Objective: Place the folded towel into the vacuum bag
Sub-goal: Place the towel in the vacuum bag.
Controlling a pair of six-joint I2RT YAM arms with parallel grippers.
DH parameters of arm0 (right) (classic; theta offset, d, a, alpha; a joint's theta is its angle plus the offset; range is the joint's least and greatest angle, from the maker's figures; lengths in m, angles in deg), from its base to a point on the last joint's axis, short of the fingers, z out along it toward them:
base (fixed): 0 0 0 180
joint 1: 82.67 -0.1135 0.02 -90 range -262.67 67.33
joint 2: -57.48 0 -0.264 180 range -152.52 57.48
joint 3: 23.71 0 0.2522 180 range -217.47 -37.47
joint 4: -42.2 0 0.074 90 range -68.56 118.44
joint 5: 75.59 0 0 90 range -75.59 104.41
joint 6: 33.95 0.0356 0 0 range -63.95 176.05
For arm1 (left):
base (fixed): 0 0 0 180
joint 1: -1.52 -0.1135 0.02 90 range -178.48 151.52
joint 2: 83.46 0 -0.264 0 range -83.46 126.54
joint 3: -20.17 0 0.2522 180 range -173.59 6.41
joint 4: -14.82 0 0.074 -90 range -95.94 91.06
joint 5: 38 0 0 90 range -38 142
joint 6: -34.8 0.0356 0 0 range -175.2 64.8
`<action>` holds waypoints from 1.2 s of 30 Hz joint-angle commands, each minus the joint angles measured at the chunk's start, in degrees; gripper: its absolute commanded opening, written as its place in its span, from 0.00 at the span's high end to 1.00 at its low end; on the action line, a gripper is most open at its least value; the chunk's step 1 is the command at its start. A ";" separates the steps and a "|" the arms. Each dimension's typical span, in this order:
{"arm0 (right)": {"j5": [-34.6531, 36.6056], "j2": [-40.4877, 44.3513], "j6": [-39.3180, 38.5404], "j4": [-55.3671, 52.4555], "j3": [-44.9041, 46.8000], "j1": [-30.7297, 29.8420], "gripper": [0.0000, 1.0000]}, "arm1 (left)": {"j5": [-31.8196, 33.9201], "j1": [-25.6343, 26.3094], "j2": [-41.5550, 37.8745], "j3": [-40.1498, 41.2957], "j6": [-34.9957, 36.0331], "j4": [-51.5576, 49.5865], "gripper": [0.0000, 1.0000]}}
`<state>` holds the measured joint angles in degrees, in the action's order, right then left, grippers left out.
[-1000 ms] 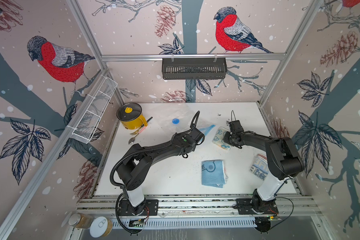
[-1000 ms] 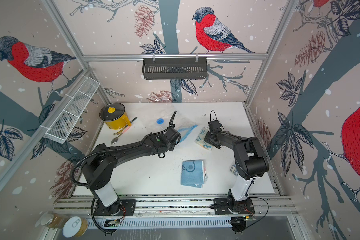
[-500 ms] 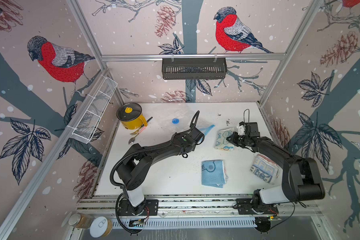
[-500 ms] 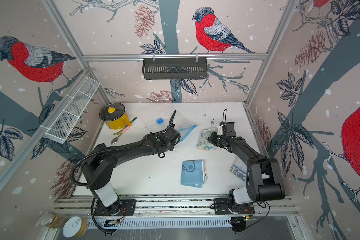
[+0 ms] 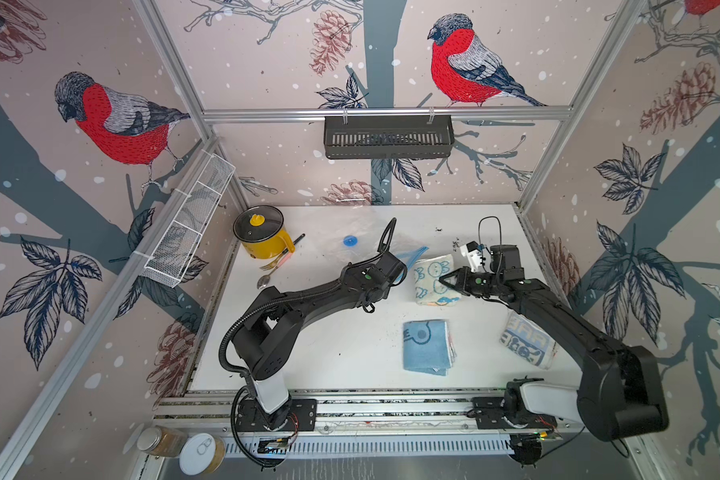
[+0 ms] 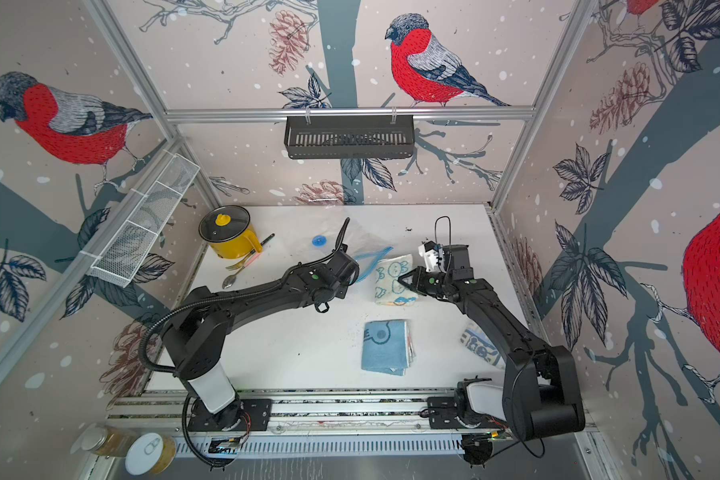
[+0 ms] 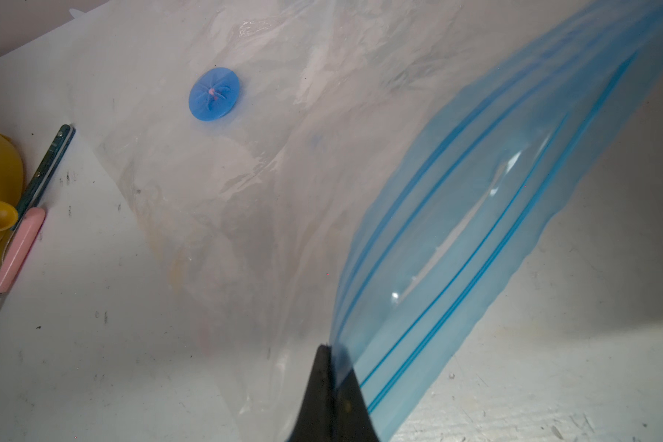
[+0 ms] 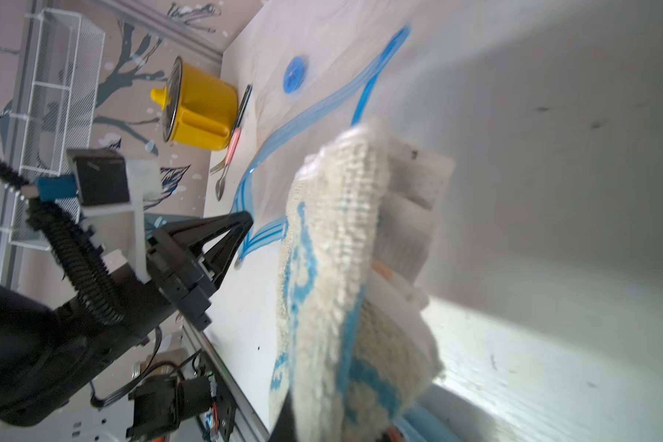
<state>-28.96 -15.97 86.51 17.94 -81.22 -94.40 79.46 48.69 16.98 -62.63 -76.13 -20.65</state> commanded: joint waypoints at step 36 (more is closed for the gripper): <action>12.41 -9.15 31.54 32.22 2.94 -5.41 0.98 | 2.23 5.27 0.62 -5.79 -3.80 -3.40 1.00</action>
<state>-20.88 -26.01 115.99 47.49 -78.47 -99.82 80.68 53.74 17.18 -67.44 -77.92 -22.64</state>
